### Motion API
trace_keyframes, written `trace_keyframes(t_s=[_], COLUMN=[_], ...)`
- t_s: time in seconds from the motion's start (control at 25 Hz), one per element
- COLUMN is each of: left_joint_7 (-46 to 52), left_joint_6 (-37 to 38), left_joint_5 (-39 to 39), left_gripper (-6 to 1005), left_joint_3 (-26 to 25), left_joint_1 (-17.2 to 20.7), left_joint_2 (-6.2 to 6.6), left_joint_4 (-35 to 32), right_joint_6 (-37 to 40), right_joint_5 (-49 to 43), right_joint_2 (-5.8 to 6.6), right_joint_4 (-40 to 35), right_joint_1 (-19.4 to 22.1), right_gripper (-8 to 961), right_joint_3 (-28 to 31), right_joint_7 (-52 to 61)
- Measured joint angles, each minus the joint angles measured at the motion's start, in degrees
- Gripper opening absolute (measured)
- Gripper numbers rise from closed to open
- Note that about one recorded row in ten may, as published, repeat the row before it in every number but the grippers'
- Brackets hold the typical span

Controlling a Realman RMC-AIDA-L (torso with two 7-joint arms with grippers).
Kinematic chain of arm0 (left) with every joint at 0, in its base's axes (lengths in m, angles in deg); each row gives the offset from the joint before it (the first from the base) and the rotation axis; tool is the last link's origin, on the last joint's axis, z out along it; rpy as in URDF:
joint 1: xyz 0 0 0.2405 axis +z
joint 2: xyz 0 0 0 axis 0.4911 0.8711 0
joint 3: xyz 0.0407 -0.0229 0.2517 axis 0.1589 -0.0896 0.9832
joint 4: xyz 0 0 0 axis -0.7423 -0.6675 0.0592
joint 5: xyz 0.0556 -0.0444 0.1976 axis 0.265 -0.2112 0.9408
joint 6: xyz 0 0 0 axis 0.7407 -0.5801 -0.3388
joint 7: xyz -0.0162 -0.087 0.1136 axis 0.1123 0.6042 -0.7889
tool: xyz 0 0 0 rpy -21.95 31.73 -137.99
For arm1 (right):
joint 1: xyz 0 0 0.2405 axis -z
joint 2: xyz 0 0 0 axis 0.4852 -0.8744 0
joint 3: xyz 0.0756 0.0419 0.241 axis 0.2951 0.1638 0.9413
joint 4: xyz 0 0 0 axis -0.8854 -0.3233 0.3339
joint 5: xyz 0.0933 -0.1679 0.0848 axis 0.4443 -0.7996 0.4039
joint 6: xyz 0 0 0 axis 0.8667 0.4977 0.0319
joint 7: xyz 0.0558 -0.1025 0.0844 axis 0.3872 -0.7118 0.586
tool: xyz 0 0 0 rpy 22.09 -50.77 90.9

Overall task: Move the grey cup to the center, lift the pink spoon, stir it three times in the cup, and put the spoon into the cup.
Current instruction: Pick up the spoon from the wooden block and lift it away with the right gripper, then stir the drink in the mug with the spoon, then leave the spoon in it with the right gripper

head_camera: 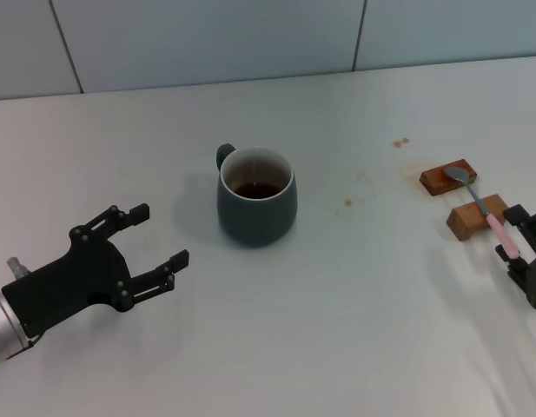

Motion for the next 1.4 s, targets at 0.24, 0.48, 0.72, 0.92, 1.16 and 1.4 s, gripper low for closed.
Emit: trace_keyframes(t_s=[0.24, 0.48, 0.72, 0.92, 1.16, 1.4], left_joint_7=[-0.2, -0.3, -0.7, -0.7, -0.8, -0.8], left_joint_6=[0.0, 0.1, 0.1, 0.1, 0.2, 0.0], left_joint_5=[0.0, 0.0, 0.1, 0.1, 0.1, 0.1], left_gripper=[857, 855, 854, 854, 853, 853], left_joint_3=[0.2, 0.5, 1.0, 1.1, 1.1, 1.1], left_joint_1=[0.1, 0.2, 0.2, 0.3, 0.3, 0.2], left_joint_2=[0.05, 0.13, 0.18, 0.18, 0.18, 0.18], left_joint_4=[0.0, -0.1, -0.1, -0.1, -0.1, -0.1], right_joint_6=[-1.4, -2.4, -2.7, -1.6, 3.8, 16.4], right_joint_5=[0.0, 0.0, 0.0, 1.1, 1.7, 1.7], right_joint_2=[-0.02, -0.11, -0.32, -0.37, -0.28, -0.05], right_joint_4=[0.3, 0.3, 0.8, 2.1, 1.3, -4.6], right_joint_1=[0.1, 0.0, 0.1, 0.5, 1.5, 1.1], right_gripper=[786, 544, 411, 283, 125, 115], right_joint_3=[0.0, -0.2, -0.2, 0.0, 2.1, 6.5], right_joint_7=[2.2, 2.1, 1.3, -1.0, -3.8, -9.9])
